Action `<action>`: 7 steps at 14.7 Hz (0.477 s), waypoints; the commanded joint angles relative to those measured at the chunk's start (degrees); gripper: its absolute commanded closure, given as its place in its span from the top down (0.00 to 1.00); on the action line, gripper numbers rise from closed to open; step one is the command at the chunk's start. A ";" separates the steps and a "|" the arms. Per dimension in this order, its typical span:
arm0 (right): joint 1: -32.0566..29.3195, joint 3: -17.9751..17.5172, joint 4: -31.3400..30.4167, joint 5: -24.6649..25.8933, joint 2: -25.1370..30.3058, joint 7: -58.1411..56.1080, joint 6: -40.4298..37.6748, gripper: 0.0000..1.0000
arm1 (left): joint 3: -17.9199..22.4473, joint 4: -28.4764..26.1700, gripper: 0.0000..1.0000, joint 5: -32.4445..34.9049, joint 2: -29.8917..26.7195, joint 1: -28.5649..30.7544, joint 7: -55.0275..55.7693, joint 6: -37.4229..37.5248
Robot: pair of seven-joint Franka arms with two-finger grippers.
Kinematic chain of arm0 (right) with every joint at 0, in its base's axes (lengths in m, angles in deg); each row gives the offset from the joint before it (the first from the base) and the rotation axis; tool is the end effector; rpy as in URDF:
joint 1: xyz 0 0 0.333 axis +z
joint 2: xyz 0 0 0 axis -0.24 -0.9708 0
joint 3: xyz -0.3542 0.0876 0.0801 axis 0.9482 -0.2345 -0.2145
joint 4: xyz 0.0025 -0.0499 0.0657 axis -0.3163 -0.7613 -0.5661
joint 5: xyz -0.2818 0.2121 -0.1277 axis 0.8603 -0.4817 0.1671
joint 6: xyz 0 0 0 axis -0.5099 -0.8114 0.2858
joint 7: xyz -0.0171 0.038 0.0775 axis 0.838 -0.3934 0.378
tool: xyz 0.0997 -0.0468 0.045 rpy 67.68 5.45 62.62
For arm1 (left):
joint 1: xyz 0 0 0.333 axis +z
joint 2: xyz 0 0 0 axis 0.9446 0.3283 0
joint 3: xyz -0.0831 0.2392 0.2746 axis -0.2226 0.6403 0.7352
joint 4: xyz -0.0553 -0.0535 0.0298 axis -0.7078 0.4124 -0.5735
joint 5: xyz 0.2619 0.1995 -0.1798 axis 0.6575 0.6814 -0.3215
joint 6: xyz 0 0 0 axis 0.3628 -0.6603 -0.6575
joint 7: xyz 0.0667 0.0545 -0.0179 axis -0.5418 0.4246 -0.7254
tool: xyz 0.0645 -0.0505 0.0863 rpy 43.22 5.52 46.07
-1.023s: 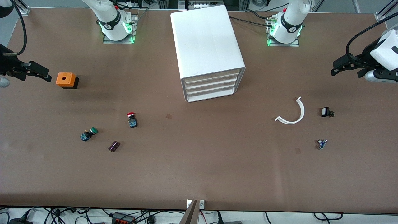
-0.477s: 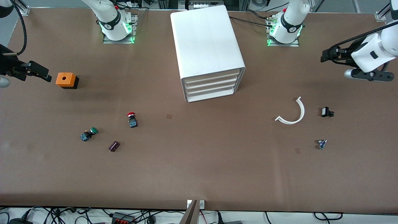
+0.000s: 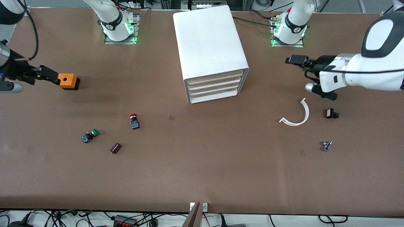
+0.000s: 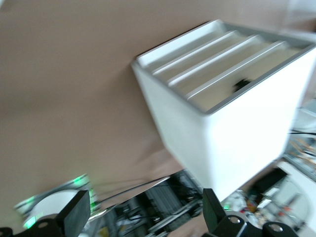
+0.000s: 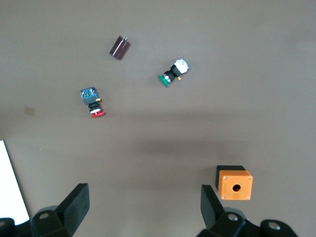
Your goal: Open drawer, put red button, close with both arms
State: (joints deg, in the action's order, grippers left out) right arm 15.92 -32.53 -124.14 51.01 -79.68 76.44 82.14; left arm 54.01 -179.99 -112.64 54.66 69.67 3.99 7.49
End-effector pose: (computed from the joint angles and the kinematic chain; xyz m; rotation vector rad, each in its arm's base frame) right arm 0.5496 -0.0060 0.5998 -3.1247 -0.0136 0.1113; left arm 0.5417 -0.1161 0.5392 2.4679 -0.2348 -0.7119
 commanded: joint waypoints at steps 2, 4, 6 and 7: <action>4.02 -0.26 0.24 0.27 -6.97 1.11 5.12 1.00 | -2.46 2.45 1.00 -10.96 8.14 -0.94 -3.94 -6.75; 6.22 -0.26 0.59 0.44 -11.19 1.29 8.72 1.00 | -4.65 2.18 1.00 -12.64 11.12 -1.47 -7.62 -12.29; 8.07 -0.26 2.25 0.35 -15.67 1.37 10.49 1.00 | -6.76 2.10 1.00 -12.82 14.98 -1.56 -14.45 -16.51; 8.68 -0.26 3.13 0.27 -17.78 1.37 11.19 1.00 | -6.95 2.10 1.00 -15.00 17.79 -1.56 -20.59 -17.93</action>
State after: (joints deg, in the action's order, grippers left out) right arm 23.39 -32.85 -124.00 51.00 -93.57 76.95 92.78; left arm 47.83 -179.69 -124.62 67.44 67.89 -7.81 -8.54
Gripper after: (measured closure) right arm 0.000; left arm 0.000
